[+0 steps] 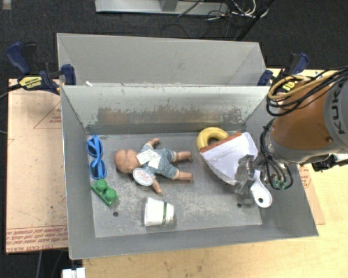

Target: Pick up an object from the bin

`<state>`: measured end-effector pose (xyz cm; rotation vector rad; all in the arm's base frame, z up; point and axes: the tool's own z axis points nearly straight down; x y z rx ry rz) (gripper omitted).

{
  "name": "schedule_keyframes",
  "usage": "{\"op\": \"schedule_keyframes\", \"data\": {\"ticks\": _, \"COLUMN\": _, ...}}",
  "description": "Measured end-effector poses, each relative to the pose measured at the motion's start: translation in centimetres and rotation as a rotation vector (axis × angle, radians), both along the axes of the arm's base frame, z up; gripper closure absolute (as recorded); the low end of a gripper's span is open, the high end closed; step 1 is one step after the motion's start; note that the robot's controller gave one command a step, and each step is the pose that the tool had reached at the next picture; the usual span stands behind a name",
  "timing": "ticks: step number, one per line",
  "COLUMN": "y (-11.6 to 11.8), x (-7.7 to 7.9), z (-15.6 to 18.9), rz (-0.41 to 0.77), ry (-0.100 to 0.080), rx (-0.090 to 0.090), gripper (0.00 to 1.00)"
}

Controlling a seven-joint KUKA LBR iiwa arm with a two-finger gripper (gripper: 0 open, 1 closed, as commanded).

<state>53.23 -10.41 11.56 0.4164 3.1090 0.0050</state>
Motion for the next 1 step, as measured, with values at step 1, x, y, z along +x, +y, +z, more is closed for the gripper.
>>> {"op": "schedule_keyframes", "data": {"ticks": 1, "y": -0.02, "x": 0.07, "z": 1.64, "rz": 0.0, "ry": -0.003, "rx": 0.0, "gripper": 1.0}}
